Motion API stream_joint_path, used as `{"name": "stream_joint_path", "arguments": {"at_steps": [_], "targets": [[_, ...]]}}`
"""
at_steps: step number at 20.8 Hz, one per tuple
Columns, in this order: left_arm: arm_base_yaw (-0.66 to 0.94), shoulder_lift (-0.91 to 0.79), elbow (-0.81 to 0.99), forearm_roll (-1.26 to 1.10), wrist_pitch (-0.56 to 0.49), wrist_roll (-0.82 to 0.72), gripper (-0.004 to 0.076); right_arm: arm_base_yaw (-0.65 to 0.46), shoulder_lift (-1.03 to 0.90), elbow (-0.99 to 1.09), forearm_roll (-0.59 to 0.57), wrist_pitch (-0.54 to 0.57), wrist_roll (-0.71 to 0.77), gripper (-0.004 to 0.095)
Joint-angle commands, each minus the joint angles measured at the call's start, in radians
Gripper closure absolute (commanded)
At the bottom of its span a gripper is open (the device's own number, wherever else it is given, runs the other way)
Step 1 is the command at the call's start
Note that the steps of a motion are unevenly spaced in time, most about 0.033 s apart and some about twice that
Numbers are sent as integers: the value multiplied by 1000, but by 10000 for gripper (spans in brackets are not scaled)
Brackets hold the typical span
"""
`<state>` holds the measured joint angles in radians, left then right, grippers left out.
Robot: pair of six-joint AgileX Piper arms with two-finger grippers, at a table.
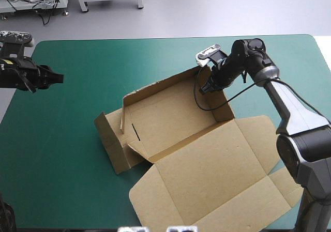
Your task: Fold the box
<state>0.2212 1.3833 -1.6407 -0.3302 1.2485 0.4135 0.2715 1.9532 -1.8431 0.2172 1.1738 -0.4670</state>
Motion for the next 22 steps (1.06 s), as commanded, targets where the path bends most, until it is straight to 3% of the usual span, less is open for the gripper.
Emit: {"name": "stream_joint_path", "arguments": {"at_steps": [1, 3, 5, 7, 8, 10, 15, 22], "targets": [[-1, -27, -25, -29, 36, -1, 416, 4, 20, -62, -59, 77, 2, 924], [-1, -27, -25, -29, 36, -1, 416, 4, 31, -93, -57, 79, 27, 910], [-1, -27, -25, -29, 36, -1, 416, 4, 26, -140, -23, 80, 34, 761], [-1, -27, -25, -29, 36, -1, 417, 4, -5, -194, -15, 80, 36, 475], [-1, -27, -25, -29, 38, 2, 417, 4, -35, -216, -30, 80, 50, 272], [-1, -27, -25, -29, 38, 2, 417, 4, -92, -218, -87, 82, 82, 85], [-1, -27, -25, -29, 38, 2, 417, 4, -166, -123, -123, 82, 87, 104], [-1, -27, -25, -66, 32, 25, 417, 6, -91, -37, -86, 82, 62, 115]]}}
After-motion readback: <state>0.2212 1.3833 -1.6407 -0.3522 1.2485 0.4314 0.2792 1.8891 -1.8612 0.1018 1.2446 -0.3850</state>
